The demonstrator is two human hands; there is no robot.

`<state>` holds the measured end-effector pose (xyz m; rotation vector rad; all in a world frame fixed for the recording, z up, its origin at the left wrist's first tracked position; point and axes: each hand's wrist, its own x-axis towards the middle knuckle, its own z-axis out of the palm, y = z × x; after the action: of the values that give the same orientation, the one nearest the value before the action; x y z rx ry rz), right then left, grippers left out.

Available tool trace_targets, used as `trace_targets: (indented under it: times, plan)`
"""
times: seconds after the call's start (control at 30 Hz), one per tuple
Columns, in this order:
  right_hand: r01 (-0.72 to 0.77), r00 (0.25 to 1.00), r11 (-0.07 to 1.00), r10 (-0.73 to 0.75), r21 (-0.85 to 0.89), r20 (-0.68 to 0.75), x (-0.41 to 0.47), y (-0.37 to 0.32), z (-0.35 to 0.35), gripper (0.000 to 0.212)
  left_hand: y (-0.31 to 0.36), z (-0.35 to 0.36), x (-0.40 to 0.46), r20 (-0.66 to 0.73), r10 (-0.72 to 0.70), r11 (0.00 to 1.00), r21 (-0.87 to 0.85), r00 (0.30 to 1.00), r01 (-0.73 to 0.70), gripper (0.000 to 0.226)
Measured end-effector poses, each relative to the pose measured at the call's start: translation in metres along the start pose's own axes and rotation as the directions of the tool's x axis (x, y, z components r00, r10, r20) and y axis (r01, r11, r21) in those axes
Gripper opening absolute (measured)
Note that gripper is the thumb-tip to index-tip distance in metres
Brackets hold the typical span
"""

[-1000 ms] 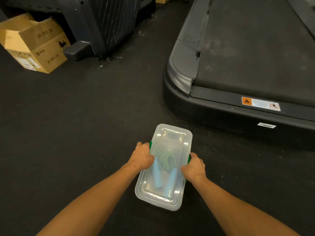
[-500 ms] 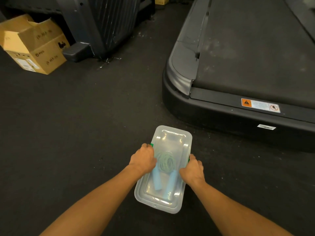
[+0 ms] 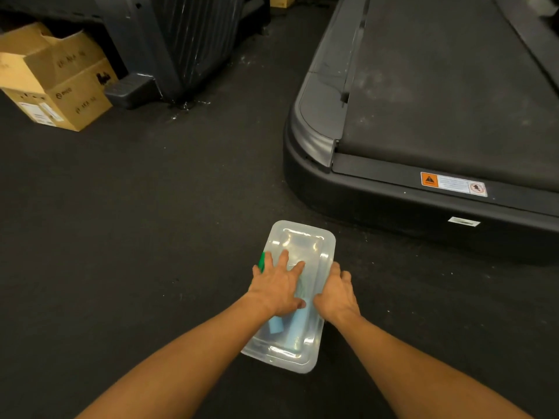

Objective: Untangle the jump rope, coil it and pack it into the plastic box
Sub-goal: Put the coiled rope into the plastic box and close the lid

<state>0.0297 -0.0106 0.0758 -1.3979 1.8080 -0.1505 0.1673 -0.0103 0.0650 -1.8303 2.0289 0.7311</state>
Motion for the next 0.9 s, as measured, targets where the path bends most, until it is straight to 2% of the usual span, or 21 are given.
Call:
trace_targets:
  times: [0.1,0.17,0.23,0.37,0.53,0.67,0.9]
  plan:
    - [-0.113,0.994,0.981,0.110,0.156,0.024,0.004,0.006,-0.003,0.085,-0.002,0.000,-0.003,-0.005,0.007,1.000,0.003,1.000,-0.007,0.090]
    - [-0.239,0.971,0.922,0.222,0.304,0.089,0.006,0.012,-0.006,0.091,-0.004,0.001,-0.003,-0.013,0.011,1.000,0.018,1.000,-0.011,0.090]
    - [-0.335,0.942,0.844,0.288,0.419,0.174,0.006,0.018,-0.008,0.087,-0.004,0.004,-0.003,-0.023,0.017,0.999,0.038,1.000,-0.016,0.089]
    - [-0.395,0.917,0.767,0.291,0.506,0.274,0.005,0.025,-0.008,0.073,-0.004,0.008,-0.002,-0.041,0.020,0.998,0.067,0.999,-0.017,0.089]
    - [-0.276,0.960,0.855,0.229,0.438,0.159,0.006,0.025,-0.002,0.046,-0.006,0.010,-0.001,-0.051,0.026,0.997,0.071,0.998,-0.022,0.089]
    - [-0.167,0.984,0.932,0.176,0.322,0.001,0.003,0.021,0.006,0.052,-0.006,0.010,-0.001,-0.051,0.024,0.997,0.079,0.998,-0.020,0.089]
    - [-0.030,0.994,0.996,0.038,0.078,-0.100,-0.008,0.010,0.015,0.060,-0.004,0.008,-0.002,-0.049,0.021,0.997,0.079,0.999,-0.017,0.088]
